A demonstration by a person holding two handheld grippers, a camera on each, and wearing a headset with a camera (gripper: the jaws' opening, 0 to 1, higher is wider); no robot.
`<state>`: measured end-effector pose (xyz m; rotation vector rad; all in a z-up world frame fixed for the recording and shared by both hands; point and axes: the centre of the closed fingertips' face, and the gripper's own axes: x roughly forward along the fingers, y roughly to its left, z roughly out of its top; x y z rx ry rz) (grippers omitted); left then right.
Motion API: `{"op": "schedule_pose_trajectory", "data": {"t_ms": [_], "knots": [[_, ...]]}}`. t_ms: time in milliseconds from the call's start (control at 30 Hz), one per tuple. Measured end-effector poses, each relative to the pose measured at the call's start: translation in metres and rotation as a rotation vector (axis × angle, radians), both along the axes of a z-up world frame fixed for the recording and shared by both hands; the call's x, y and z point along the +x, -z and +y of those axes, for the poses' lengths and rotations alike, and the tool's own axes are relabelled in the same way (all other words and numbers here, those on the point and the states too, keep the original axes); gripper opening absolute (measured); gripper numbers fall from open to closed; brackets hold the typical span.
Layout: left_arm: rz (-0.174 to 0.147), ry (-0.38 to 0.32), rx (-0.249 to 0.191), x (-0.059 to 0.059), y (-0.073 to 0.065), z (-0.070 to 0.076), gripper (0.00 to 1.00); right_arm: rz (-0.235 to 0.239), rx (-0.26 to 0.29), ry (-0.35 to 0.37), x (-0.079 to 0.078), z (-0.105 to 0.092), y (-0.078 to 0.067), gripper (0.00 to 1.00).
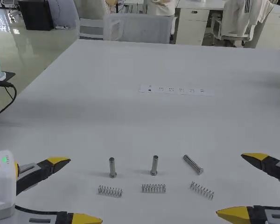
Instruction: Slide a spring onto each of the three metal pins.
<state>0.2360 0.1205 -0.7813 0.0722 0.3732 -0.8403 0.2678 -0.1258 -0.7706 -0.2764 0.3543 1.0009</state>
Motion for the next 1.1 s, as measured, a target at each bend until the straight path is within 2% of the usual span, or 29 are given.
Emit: {"op": "schedule_pose_trajectory", "data": {"t_ms": [1100], "knots": [[-0.007,-0.002,-0.011,-0.0026,-0.0042,-0.003,0.95,0.009,0.006,0.019,0.0043,-0.0027,-0.0005,0.89]]}}
